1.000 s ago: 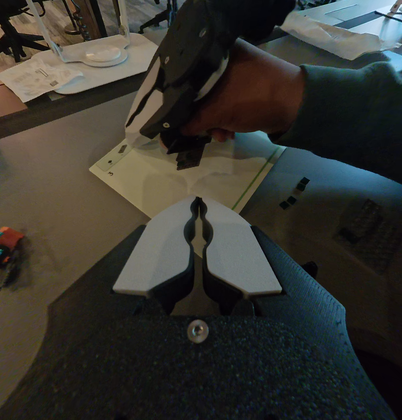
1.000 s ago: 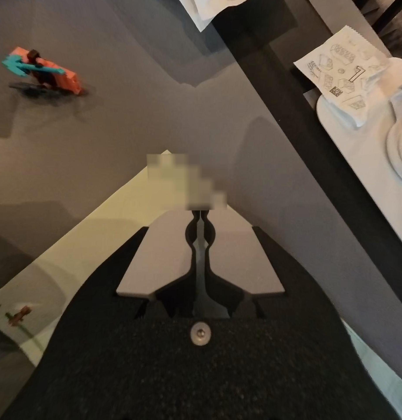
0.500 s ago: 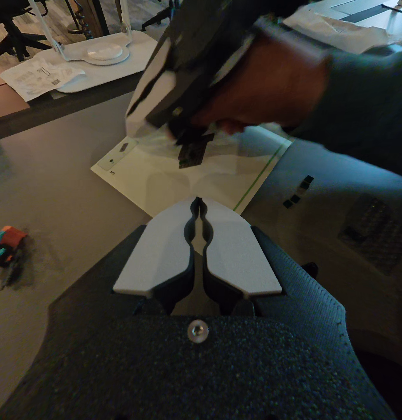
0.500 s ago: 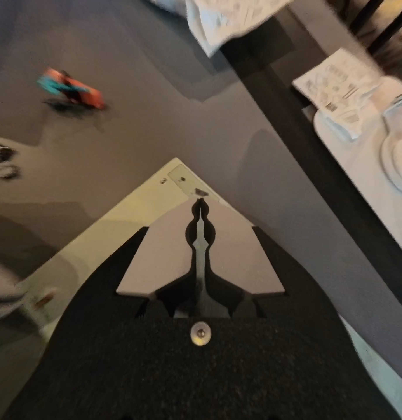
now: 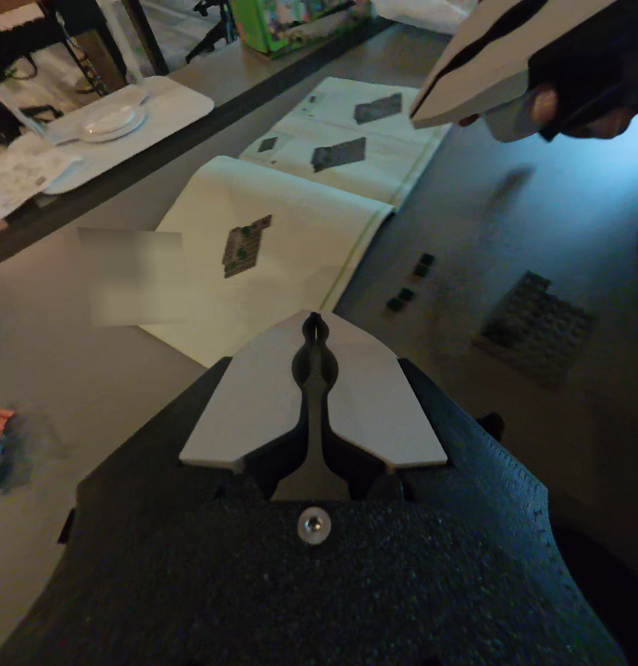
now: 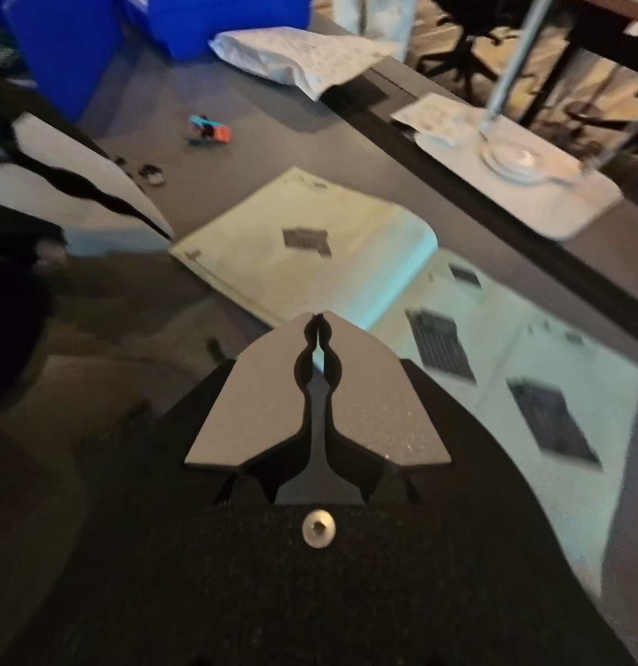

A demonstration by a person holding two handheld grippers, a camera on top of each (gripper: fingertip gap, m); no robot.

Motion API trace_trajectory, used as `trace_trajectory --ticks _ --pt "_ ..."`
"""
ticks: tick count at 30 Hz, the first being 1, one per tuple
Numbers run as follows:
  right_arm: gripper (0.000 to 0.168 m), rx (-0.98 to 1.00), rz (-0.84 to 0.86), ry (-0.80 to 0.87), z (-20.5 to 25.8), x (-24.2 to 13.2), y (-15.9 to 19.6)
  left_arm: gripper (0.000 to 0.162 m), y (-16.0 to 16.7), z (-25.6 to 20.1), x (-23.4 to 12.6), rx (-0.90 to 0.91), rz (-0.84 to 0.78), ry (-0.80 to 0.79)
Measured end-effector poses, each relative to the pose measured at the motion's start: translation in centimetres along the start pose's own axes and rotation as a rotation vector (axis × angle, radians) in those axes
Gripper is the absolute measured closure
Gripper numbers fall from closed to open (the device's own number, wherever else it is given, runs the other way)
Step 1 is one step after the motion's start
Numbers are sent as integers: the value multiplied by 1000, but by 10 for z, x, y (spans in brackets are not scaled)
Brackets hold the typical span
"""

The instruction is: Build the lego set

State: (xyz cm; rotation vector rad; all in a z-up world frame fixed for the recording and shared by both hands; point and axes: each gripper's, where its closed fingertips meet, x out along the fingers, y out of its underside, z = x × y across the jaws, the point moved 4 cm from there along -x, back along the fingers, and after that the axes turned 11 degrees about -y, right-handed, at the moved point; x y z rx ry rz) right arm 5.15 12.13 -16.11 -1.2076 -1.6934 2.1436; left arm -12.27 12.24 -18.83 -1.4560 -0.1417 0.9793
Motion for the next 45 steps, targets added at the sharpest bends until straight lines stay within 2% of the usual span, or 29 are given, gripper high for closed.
trace_trajectory --ticks 4,7,13,18,19,22,26,30,39,45 --pt "168 81 -46 12 5 -19 25 162 5 -15 -11 44 20 -29" --pt "168 68 -21 60 5 -24 39 162 11 -23 -17 75 36 -76" --pt "168 59 -21 52 4 -20 42 162 11 -21 -25 70 26 -150" --pt "168 14 -53 64 8 -22 38 162 25 29 -54 7 71 -267" --pt "168 15 -55 53 9 -21 38 152 33 43 -62 -15 104 -292" --pt "168 12 -61 17 11 -18 39 145 58 78 -81 -52 184 -330" --pt "168 -21 -33 -5 14 -13 40 141 84 91 -86 -13 266 -248" --pt "168 -49 -12 -20 19 -11 42 136 96 91 -81 24 351 -125" --pt "168 -69 0 -39 21 -11 45 139 100 95 -71 93 428 15" --pt "168 -69 15 -46 21 -8 48 144 100 95 -71 104 439 53"
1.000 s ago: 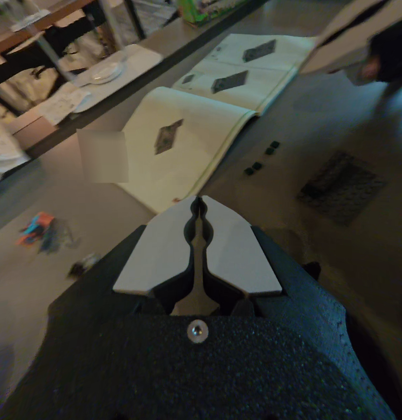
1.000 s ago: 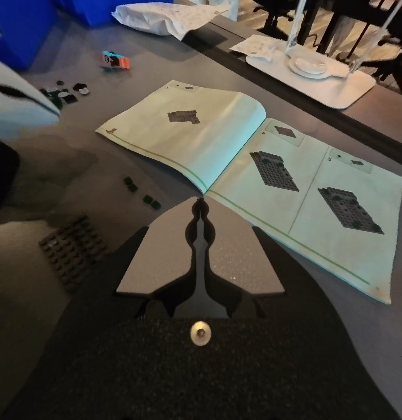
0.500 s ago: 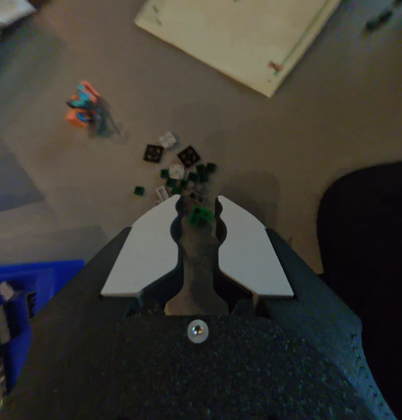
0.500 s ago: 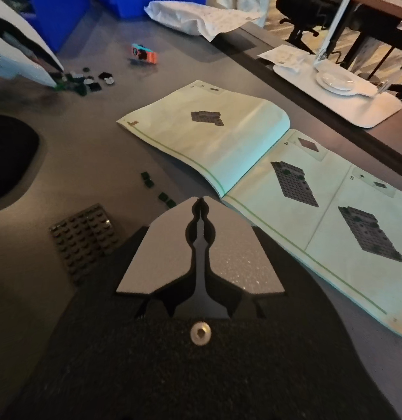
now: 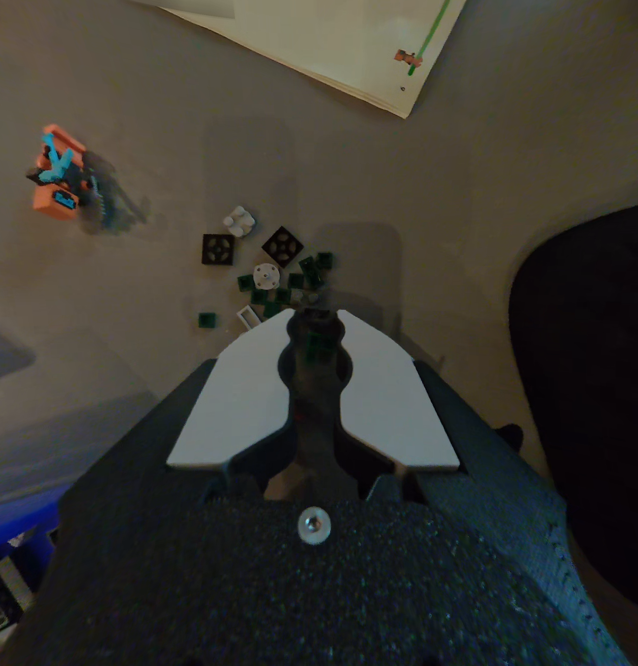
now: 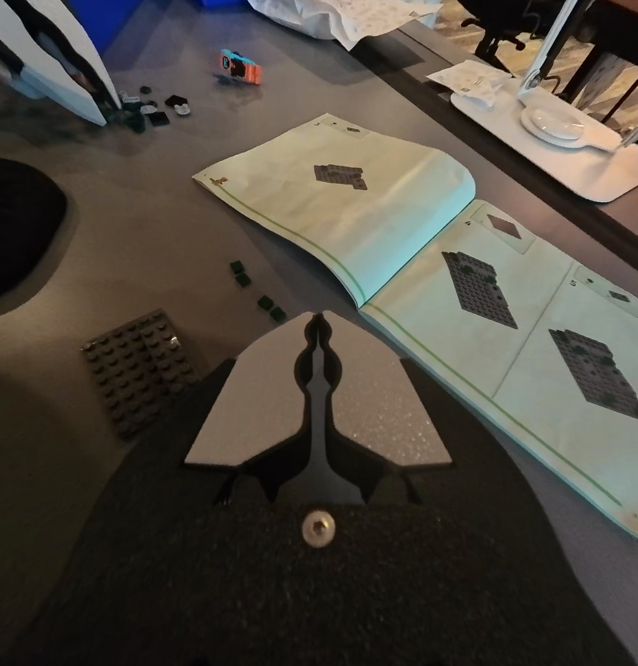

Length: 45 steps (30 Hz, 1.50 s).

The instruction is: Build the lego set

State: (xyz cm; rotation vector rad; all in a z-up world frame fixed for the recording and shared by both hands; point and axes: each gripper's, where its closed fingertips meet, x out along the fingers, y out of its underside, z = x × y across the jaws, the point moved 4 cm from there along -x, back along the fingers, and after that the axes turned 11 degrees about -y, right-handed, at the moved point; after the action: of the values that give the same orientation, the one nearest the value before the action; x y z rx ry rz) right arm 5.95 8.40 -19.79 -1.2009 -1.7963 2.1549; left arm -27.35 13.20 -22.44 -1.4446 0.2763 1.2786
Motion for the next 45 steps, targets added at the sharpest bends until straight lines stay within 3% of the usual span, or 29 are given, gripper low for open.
trace_trajectory --ticks 14,20,25,30,35,39,45 --pt "168 -9 14 -3 1 5 2 146 -4 4 -11 26 -20 -16" --pt "168 14 2 -30 3 7 0 146 -47 -14 -28 -10 -247 9" --pt "168 46 -36 -84 10 7 -10 146 -95 -43 -20 16 -403 86" --pt "168 234 -176 -354 32 8 -37 146 -149 -88 -17 107 -584 172" --pt "148 573 -341 -710 43 0 -55 146 -190 -127 -31 174 -743 230" --pt "153 791 -528 -953 42 -19 -68 146 -205 -150 -42 232 -819 246" --pt "153 867 -613 -1124 49 -37 -72 146 -213 -165 -51 243 -878 273"
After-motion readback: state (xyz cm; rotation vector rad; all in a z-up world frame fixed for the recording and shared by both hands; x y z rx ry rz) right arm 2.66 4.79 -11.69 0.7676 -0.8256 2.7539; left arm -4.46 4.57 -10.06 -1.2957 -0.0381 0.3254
